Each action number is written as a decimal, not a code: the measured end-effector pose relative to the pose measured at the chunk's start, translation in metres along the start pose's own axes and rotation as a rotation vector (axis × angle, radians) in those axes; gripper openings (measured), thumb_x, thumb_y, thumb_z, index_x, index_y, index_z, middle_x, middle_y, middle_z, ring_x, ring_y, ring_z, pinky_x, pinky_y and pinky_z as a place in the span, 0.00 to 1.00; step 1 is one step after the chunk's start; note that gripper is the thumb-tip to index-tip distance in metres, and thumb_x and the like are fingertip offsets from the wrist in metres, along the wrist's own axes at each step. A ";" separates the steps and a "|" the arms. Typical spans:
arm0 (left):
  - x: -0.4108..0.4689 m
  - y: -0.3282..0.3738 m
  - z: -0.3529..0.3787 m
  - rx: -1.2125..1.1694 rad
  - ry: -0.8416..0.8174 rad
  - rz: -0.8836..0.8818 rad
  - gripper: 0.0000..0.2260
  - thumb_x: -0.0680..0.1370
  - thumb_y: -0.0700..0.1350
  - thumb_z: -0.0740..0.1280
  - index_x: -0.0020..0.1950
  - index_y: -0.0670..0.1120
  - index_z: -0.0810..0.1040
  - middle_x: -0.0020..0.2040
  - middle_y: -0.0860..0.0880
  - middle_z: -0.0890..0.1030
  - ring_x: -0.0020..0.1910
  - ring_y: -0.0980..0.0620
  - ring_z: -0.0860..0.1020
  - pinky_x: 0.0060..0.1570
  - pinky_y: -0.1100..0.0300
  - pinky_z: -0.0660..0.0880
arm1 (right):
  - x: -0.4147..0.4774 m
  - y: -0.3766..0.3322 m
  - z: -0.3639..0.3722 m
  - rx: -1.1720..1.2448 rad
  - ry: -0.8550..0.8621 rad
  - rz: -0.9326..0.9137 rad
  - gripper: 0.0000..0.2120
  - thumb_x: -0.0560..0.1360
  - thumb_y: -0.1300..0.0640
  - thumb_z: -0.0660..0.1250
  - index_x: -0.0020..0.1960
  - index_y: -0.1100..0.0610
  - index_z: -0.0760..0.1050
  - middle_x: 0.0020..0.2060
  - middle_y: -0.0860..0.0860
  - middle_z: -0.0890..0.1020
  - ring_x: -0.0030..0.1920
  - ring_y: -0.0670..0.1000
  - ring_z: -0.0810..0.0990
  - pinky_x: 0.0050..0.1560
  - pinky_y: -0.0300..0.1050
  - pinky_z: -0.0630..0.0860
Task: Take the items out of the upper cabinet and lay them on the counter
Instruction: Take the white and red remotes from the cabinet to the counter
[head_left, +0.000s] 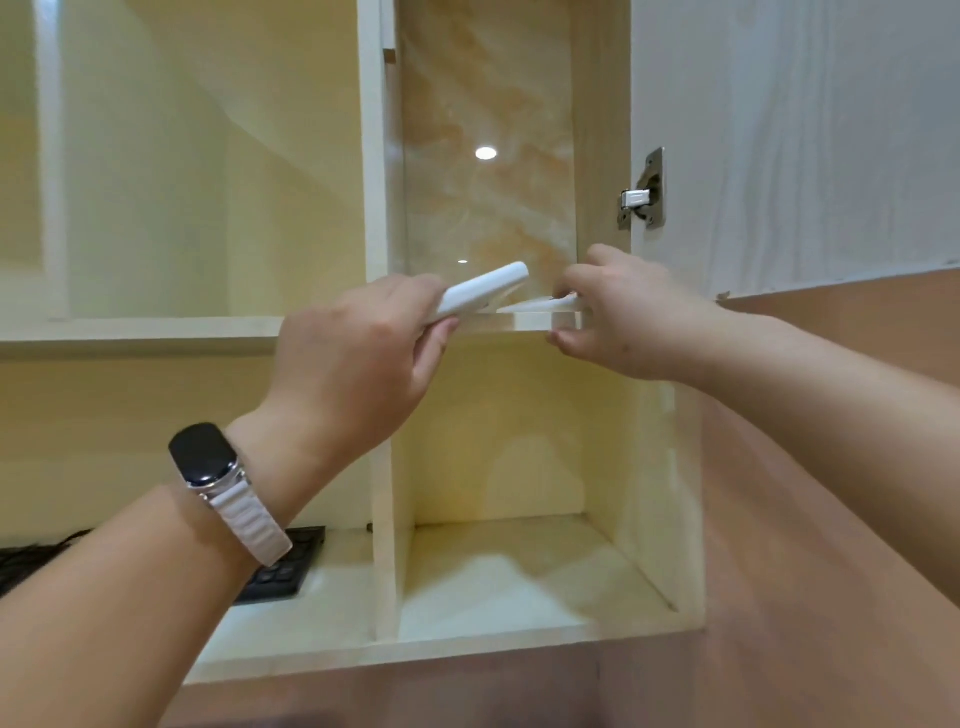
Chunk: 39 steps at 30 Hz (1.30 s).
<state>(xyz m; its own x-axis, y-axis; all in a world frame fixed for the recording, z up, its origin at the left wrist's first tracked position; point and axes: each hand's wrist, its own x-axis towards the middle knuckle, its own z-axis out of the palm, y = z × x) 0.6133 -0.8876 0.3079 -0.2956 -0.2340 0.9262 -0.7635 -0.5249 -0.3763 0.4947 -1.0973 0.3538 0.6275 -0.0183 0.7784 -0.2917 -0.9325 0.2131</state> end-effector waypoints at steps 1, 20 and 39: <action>-0.002 0.001 -0.002 -0.006 0.010 -0.008 0.09 0.79 0.48 0.65 0.54 0.46 0.80 0.39 0.48 0.82 0.32 0.45 0.78 0.23 0.52 0.72 | 0.001 -0.001 -0.001 0.041 0.013 0.003 0.19 0.75 0.44 0.66 0.62 0.52 0.73 0.49 0.49 0.69 0.51 0.55 0.73 0.50 0.49 0.71; -0.033 0.015 -0.001 -0.061 -0.048 -0.290 0.09 0.76 0.46 0.69 0.56 0.49 0.80 0.41 0.51 0.82 0.34 0.45 0.78 0.28 0.57 0.72 | -0.029 -0.004 -0.001 -0.141 0.230 0.135 0.06 0.76 0.64 0.63 0.42 0.61 0.68 0.41 0.54 0.62 0.41 0.56 0.62 0.34 0.49 0.61; -0.110 0.092 0.015 -0.477 -0.186 -0.526 0.12 0.74 0.50 0.63 0.58 0.51 0.73 0.45 0.55 0.77 0.37 0.49 0.74 0.33 0.55 0.72 | -0.140 -0.030 0.037 0.370 0.310 0.445 0.11 0.73 0.52 0.66 0.37 0.55 0.66 0.28 0.48 0.71 0.29 0.47 0.70 0.28 0.47 0.64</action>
<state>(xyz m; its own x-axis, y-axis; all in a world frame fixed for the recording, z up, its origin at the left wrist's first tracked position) 0.5840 -0.9220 0.1711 0.2485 -0.2063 0.9464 -0.9571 -0.2027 0.2071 0.4423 -1.0806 0.2164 0.2511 -0.3780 0.8911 -0.1734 -0.9233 -0.3427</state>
